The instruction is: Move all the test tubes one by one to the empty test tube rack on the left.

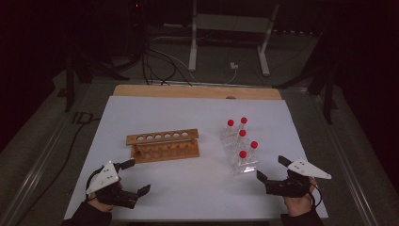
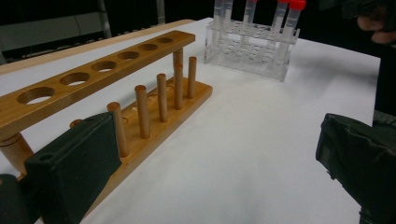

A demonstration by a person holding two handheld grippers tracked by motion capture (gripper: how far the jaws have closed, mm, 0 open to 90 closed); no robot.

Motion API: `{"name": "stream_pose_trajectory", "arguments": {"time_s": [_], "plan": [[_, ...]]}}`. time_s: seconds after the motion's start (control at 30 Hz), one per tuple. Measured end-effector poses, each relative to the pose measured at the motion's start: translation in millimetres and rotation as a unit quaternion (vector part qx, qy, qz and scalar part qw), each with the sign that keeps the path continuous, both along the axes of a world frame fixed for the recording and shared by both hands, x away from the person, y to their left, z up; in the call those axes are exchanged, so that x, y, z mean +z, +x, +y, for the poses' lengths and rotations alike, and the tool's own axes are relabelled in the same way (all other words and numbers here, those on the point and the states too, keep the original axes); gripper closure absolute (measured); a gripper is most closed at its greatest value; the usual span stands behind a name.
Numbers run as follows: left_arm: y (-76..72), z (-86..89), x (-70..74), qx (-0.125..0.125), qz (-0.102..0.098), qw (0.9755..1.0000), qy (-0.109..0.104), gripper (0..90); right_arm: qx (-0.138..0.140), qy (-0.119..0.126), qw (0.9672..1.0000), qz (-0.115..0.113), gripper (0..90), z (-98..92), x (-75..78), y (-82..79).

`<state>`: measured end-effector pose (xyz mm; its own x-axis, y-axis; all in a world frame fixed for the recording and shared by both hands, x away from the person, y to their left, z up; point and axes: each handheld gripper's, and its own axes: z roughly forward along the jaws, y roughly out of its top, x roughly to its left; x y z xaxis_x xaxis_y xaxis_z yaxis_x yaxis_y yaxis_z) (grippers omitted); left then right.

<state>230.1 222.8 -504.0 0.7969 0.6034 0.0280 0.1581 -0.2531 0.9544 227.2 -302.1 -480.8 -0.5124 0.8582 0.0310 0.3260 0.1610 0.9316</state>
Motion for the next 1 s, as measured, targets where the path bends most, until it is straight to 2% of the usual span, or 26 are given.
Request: {"name": "stream_pose_trajectory", "arguments": {"time_s": [0.33,0.63,1.0], "plan": [[-0.8,-0.7,0.0,-0.007,0.004,1.0,-0.005,0.4,0.007,0.005,0.9999,-0.011,0.0,6.9,18.4,-3.6],[-1.4,-1.6,-0.4,-0.011,-0.002,0.9999,-0.003,0.4,0.021,-0.002,0.9994,-0.028,0.0,28.3,32.1,-1.2],[-3.5,-4.8,0.4,-0.028,0.002,0.9996,0.0,0.4,0.041,-0.005,0.9989,-0.02,0.0,49.9,38.0,5.0]]}}
